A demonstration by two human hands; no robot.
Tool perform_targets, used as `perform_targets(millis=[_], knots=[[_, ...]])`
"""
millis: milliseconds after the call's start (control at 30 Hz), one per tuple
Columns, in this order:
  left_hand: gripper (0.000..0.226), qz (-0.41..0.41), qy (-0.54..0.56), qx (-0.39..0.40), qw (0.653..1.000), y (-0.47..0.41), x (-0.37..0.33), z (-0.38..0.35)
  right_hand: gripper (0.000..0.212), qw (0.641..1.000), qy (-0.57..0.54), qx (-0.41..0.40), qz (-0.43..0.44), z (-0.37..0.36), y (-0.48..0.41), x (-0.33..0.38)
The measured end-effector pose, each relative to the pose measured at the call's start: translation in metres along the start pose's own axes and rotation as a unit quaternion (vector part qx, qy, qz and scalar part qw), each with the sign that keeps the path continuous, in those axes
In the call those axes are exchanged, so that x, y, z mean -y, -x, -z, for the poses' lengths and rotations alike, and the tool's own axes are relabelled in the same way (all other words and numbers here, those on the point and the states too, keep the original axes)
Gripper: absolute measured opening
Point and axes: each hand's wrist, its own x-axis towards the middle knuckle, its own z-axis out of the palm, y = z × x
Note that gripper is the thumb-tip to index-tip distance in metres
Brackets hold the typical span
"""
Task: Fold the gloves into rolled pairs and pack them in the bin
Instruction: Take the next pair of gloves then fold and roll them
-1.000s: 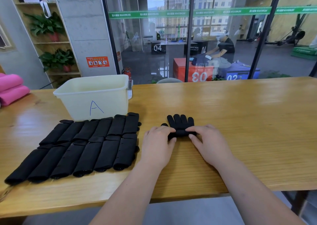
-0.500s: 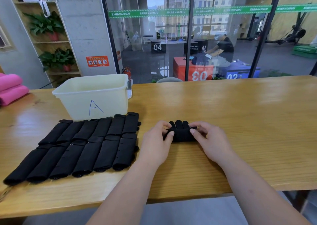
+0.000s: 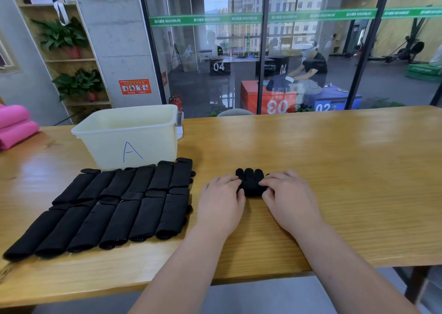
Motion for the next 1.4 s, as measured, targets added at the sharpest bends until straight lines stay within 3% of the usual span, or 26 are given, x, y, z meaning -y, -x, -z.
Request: perform_targets(millis=[267, 567, 833, 1067, 1267, 1400], knots=[[0.048, -0.002, -0.028, 0.052, 0.998, 0.0, 0.002, -0.001, 0.035, 0.998, 0.032, 0.051, -0.023, 0.005, 0.001, 0.008], [0.051, 0.003, 0.029, 0.053, 0.998, 0.001, 0.005, 0.002, 0.037, 0.996, -0.032, 0.073, -0.036, 0.007, 0.001, -0.001], [0.053, 0.066, 0.122, 0.025, 0.99, 0.001, 0.009, 0.008, 0.037, 0.97, -0.184, 0.099, -0.126, 0.01, -0.001, -0.008], [0.045, 0.116, 0.214, 0.031, 0.969, 0.0, 0.012, 0.011, 0.023, 0.947, -0.267, 0.079, -0.161, 0.004, -0.004, -0.017], [0.046, 0.134, 0.215, 0.035, 0.967, 0.0, 0.01, 0.015, 0.026, 0.955, -0.239, 0.072, -0.163, 0.002, -0.003, -0.019], [0.046, 0.106, 0.191, 0.002, 0.976, 0.0, 0.011, 0.011, 0.031, 0.981, -0.127, 0.025, -0.143, 0.002, -0.002, -0.011]])
